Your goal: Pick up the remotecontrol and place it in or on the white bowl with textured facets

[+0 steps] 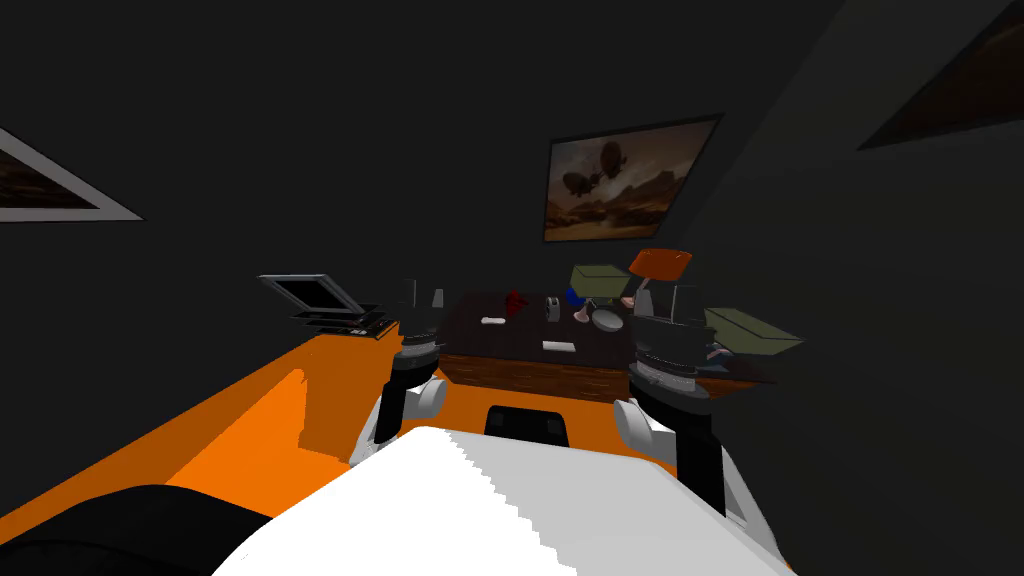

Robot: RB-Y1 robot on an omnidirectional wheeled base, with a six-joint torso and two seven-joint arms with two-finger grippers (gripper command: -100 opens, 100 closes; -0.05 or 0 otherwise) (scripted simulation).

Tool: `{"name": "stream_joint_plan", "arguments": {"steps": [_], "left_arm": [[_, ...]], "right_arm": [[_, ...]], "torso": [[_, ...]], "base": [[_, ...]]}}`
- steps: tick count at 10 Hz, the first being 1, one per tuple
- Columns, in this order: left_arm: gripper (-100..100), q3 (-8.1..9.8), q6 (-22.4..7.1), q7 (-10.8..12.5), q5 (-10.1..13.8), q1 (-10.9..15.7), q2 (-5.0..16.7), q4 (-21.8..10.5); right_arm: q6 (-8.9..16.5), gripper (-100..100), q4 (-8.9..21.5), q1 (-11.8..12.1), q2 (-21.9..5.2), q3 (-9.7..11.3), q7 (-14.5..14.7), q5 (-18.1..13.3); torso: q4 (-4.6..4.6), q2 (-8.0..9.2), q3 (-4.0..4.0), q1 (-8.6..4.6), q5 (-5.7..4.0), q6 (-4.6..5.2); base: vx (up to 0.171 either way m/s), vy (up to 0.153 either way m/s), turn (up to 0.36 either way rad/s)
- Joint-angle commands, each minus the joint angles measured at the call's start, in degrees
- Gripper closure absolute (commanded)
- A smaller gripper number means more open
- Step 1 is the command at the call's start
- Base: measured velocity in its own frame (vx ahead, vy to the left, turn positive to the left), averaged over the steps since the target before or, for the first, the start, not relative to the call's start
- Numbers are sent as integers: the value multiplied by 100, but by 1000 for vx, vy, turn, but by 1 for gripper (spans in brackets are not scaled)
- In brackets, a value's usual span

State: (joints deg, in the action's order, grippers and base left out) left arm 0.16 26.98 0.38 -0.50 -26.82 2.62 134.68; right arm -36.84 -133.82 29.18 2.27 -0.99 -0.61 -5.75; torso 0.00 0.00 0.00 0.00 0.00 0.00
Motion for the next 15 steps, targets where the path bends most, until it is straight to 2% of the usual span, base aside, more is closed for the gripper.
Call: {"name": "stream_joint_plan", "arguments": {"steps": [1, 2, 3, 4, 5, 6, 7, 8, 9, 10, 11, 12, 13, 14, 15], "left_arm": [[0, 0, 0, 0, 0, 0, 0, 0], [0, 0, 0, 0, 0, 1, 0, 0], [0, 0, 0, 0, 0, 1, 0, 0], [0, 0, 0, 0, 0, 0, 0, 0], [0, 0, 0, 0, 0, 1, 0, 0], [0, 0, 0, 0, 0, 1, 0, 0], [0, 0, 0, 0, 0, 0, 0, 0], [0, 0, 0, 0, 0, 1, 0, 0], [0, 0, 0, 0, 0, 0, 0, 0], [0, 0, 0, 0, 0, 1, 0, 0], [0, 0, 0, 0, 0, 0, 0, 0], [0, 0, 0, 0, 0, 1, 0, 0], [0, 0, 0, 0, 0, 0, 0, 0], [0, 0, 0, 0, 0, 1, 0, 0], [0, 0, 0, 0, 0, 0, 0, 0]], "right_arm": [[-7, -100, 98, 52, -271, 9, -36, -66], [-13, -100, 195, 103, -434, 17, -71, -132], [-13, -100, 195, 103, -481, 17, -71, -132], [-21, -100, 321, 169, -709, 29, -116, -218], [-30, -100, 473, 247, -859, 43, -170, -322], [-30, -100, 473, 247, -958, 43, -170, -322], [-41, -100, 649, 336, -1163, 60, -232, -445], [-41, -100, 649, 336, -1212, 60, -232, -445], [-51, -100, 847, 435, -1433, 77, -300, -585], [-51, -100, 847, 435, -1473, 77, -300, -585], [-62, -100, 1064, 541, -1706, 96, -373, -740], [-62, -100, 1064, 541, -1739, 96, -373, -740], [-73, -100, 1298, 654, -1947, 114, -451, -909], [-73, -100, 1298, 654, -2010, 114, -451, -909], [-82, -100, 1547, 773, -2234, 133, -531, -1091]], "torso": [[0, 0, 0, 0, 0, 0], [0, 3, 1, 0, 0, -2], [1, 7, 4, -1, 0, -1], [2, 7, 4, -2, 0, 0], [1, 7, 4, -1, 0, -1], [2, 11, 6, 0, 0, -2], [2, 10, 6, -1, 0, 0], [2, 10, 6, 0, 0, -1], [2, 8, 5, -1, 0, 0], [2, 8, 5, -1, 0, -2], [2, 7, 4, -2, 0, 1], [2, 9, 5, -1, 0, -1], [2, 8, 5, -1, 0, 1], [2, 9, 5, 0, 0, -2], [2, 7, 4, -1, 0, 1]], "base": [[-9, 4, 110], [-20, 2, 145], [-17, -1, 56], [-18, 4, 123], [-29, 8, 225], [-25, 4, 92], [-23, 8, 158], [-19, 3, 108], [-22, 7, 214], [-19, 3, 110], [-22, 8, 205], [-19, 3, 121], [-23, 11, 232], [-20, 7, 142], [-22, 12, 272]]}}
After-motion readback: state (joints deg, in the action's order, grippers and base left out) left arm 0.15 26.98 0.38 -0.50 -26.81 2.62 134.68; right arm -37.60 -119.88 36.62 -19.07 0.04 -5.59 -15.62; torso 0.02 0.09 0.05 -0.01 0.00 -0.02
